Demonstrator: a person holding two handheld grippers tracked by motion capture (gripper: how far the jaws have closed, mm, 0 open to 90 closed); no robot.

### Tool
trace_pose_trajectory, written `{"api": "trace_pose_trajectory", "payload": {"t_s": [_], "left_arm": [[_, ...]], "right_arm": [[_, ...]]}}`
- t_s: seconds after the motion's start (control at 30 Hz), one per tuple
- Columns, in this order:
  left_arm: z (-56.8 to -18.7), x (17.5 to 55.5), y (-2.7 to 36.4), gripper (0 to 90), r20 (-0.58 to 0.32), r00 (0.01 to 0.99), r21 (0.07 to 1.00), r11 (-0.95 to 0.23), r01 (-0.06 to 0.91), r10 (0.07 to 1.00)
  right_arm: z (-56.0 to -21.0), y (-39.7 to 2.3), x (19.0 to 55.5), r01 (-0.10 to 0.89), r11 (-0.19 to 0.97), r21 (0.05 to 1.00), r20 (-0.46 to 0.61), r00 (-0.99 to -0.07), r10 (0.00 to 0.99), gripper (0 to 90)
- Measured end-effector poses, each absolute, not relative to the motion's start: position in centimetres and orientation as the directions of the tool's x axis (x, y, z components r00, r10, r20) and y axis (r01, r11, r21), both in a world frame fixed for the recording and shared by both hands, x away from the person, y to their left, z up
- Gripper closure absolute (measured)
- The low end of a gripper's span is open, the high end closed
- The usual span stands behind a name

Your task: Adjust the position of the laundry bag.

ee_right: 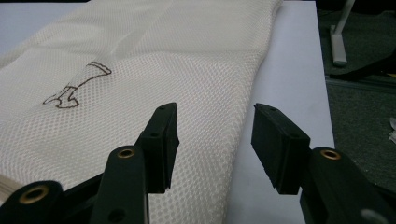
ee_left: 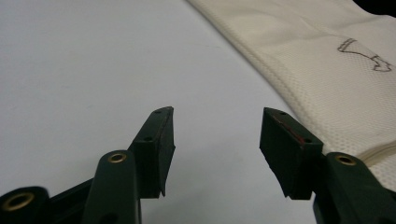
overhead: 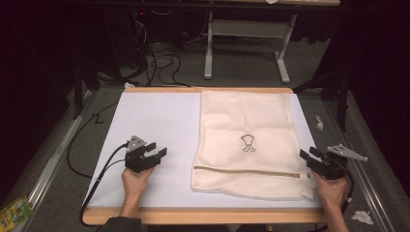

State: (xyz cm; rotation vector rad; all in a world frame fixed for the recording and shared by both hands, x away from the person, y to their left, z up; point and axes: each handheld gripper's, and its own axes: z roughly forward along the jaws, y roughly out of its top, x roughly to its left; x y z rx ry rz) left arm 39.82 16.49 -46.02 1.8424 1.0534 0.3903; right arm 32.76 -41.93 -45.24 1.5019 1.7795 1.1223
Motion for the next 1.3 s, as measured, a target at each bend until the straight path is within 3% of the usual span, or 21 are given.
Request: {"api": "trace_pose_trajectory", "payload": {"t_s": [0.2, 0.3, 0.47, 0.8, 1.07, 1.3], "left_arm": [[-45.3, 40.1, 14.2, 41.8, -0.174, 0.618, 0.838, -0.214, 0.502, 0.767], [-44.9, 40.2, 12.4, 39.5, -0.139, 0.638, 0.836, -0.256, 0.486, 0.758], [-44.7, 40.8, 10.5, 36.8, -0.157, 0.654, 0.805, -0.287, 0.518, 0.740], [-45.0, 42.3, 6.9, 36.7, -0.179, 0.641, 0.755, -0.313, 0.576, 0.747], [-45.4, 43.7, 4.5, 36.4, -0.140, 0.628, 0.719, -0.358, 0.596, 0.766], [-46.2, 44.9, 3.3, 41.0, -0.159, 0.607, 0.697, -0.347, 0.628, 0.779]], "right_arm": [[-44.8, -42.1, 33.0, 0.558, 0.003, 0.830, 0.148, -0.226, 0.963, 50.9], [-44.8, -41.9, 33.4, 0.581, 0.014, 0.814, 0.139, -0.219, 0.966, 52.8], [-44.8, -41.4, 33.9, 0.610, 0.016, 0.792, 0.132, -0.197, 0.971, 53.9], [-44.9, -40.8, 35.1, 0.643, 0.028, 0.766, 0.122, -0.189, 0.974, 52.7], [-44.6, -40.5, 36.4, 0.661, 0.030, 0.750, 0.114, -0.175, 0.978, 51.5], [-44.9, -40.0, 38.2, 0.699, 0.077, 0.711, 0.048, -0.157, 0.986, 50.5]]}}
